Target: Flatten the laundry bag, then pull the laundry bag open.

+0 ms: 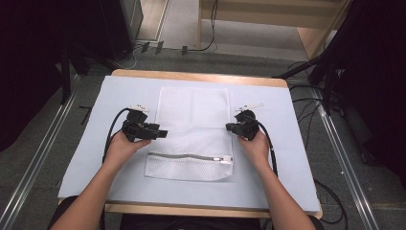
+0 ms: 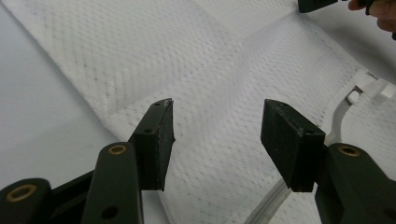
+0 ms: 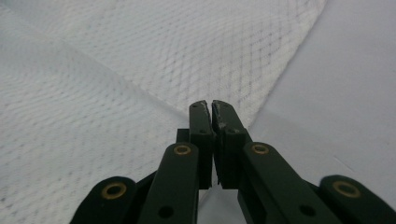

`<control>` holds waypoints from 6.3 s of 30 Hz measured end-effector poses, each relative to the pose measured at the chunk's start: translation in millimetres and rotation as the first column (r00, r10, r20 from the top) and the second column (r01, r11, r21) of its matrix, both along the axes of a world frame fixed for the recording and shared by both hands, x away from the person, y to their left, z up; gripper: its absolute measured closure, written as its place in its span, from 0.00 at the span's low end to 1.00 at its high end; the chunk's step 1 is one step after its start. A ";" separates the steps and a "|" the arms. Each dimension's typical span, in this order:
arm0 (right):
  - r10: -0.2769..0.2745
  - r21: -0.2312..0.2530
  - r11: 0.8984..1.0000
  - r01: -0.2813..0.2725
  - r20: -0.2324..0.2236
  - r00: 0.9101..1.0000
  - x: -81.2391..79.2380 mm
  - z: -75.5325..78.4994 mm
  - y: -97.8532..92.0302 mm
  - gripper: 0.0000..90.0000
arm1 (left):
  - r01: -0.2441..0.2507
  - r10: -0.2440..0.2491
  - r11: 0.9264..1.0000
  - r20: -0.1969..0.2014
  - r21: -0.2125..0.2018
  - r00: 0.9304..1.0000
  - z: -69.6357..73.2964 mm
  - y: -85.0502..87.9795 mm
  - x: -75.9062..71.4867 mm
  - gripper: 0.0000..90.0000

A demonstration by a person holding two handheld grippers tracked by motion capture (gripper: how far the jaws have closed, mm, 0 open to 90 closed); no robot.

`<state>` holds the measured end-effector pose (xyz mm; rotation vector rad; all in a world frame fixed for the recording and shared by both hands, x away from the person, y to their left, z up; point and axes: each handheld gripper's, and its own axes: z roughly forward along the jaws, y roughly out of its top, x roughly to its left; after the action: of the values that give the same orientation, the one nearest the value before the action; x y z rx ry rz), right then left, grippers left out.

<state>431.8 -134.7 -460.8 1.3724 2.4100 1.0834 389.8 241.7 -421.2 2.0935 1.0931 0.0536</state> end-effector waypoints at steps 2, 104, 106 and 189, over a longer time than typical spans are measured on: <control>0.005 0.013 1.000 -0.005 -0.002 1.000 -2.5 3.2 -0.4 0.98 | 0.007 -0.007 1.000 -0.002 0.002 1.000 1.2 -1.8 -1.5 0.48; 0.230 -0.002 0.973 -0.230 -0.036 0.972 -97.0 -8.1 -6.7 1.00 | 0.341 -0.342 0.940 -0.101 -0.027 0.934 -39.1 -162.1 -20.9 0.88; 0.230 -0.002 0.973 -0.230 -0.038 0.973 -96.9 -8.0 -6.5 1.00 | 0.349 -0.349 0.937 -0.112 -0.022 0.930 -41.7 -164.0 -20.5 0.88; 0.287 -0.004 0.958 -0.287 0.030 0.958 -99.6 -12.6 -9.3 1.00 | 0.302 -0.341 0.939 -0.324 -0.163 0.883 -43.7 -140.1 -6.1 0.98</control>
<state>332.2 -144.0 -473.4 1.0175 2.6441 1.1573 383.7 101.7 -464.8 2.2078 0.9023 -0.5474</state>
